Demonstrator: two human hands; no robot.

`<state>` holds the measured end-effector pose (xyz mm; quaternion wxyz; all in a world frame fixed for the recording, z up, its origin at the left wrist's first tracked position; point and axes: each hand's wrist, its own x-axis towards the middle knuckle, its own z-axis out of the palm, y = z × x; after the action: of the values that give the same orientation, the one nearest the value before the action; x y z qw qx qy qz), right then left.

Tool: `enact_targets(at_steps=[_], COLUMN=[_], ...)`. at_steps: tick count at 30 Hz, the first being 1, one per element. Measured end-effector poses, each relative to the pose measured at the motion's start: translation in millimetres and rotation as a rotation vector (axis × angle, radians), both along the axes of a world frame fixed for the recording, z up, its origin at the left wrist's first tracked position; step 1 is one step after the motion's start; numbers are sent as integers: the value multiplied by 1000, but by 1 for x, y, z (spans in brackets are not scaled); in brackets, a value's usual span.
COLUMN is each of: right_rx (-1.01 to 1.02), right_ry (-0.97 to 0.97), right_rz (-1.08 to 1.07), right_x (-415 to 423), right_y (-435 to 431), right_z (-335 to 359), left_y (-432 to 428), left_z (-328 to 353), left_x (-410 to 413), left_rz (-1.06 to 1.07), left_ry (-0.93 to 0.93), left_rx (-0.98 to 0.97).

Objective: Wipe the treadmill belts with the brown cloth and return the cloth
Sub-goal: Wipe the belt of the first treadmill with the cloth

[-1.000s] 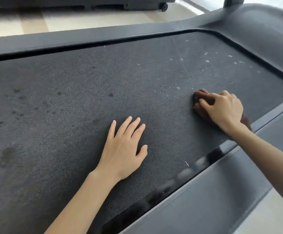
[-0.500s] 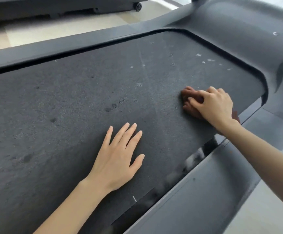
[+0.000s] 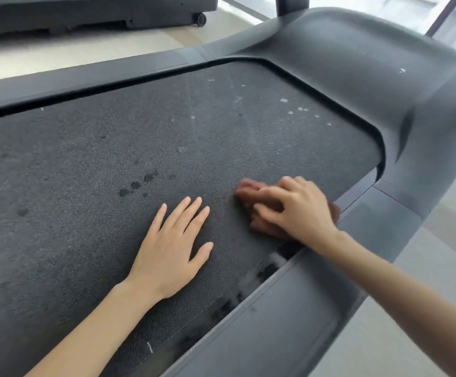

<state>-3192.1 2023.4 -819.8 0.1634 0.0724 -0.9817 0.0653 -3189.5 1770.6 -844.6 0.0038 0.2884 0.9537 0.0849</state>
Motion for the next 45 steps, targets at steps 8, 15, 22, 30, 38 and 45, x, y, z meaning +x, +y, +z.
enact_targets(at_steps=[8,15,22,30,38,45], right_rx=[-32,23,64,9,-42,-20], right_ry=[-81,-43,-96,-35,-35,-57], right_rz=[-522,-278,-296,-283,-288,-459], right_x=[-39,37,42,-2,-110,-168], right_y=[38,-69,-85,-6,137,210], right_z=[3,-1,2,-6,-6,6], left_y=[-1,-2,-1,1,52,63], left_z=[-4,-10,-13,-8,7,4], left_x=[-1,-1,-3,-4,-10,-2], left_rz=[-14,4,-4,7,164,220], left_ry=[16,58,55,5,-96,-73], left_rx=[14,9,22,-7,-44,-38])
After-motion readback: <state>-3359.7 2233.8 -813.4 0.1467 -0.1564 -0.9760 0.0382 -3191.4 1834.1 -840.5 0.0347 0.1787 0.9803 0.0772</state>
